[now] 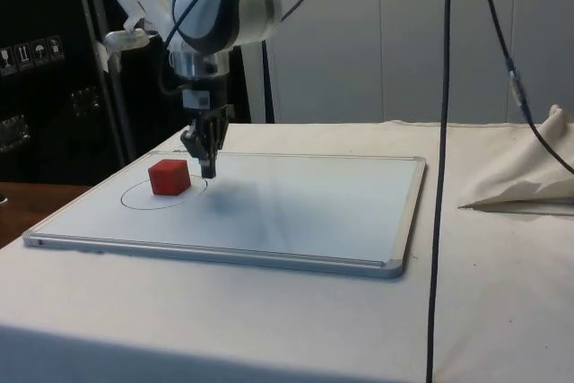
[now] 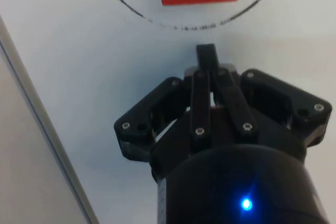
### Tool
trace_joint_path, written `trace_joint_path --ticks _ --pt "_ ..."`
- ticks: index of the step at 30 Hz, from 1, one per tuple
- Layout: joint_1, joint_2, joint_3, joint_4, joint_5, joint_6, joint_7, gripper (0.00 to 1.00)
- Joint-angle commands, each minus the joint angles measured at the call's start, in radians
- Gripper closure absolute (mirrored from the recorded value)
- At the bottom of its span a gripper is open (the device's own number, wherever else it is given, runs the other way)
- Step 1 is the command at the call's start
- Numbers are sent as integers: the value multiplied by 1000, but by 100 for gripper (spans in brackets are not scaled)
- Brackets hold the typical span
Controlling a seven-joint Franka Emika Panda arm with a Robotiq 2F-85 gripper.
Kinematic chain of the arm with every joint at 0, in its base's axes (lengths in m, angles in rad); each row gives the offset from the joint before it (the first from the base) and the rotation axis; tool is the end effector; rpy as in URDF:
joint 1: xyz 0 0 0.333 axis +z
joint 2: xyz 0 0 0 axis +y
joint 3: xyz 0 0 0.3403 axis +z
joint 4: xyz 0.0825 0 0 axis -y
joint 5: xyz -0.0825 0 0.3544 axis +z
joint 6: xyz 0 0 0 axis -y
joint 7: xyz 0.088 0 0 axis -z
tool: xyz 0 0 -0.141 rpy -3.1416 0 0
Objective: Push the cube into the marked area.
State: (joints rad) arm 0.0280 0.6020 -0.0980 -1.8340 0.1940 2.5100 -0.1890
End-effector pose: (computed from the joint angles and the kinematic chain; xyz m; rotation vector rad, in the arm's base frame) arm 0.6508 -0.0385 0.2180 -3.0836 0.0214 -0.1348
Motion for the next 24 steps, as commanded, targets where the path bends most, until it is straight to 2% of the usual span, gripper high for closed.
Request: trace_joint_path --ticks 1,6,7,8,13,16,17,19,24 --pt "-2 -20 1 -20 2 0 -5 100" --pt "1 -100 -4 -90 -4 -8 -4 100" --pt "0 -82 -2 -76 -1 -2 -4 100" --pt "2 -112 -5 -100 -5 -10 -5 100" --pt "3 -182 -8 -144 -11 -32 -10 100" --pt "3 -210 -9 -158 -14 -42 -13 100" --pt "0 -199 -5 -151 -5 -38 -16 100" --pt "3 -234 -10 -166 -18 -51 -14 100" --pt "2 -238 -9 -164 -20 -55 -16 100"
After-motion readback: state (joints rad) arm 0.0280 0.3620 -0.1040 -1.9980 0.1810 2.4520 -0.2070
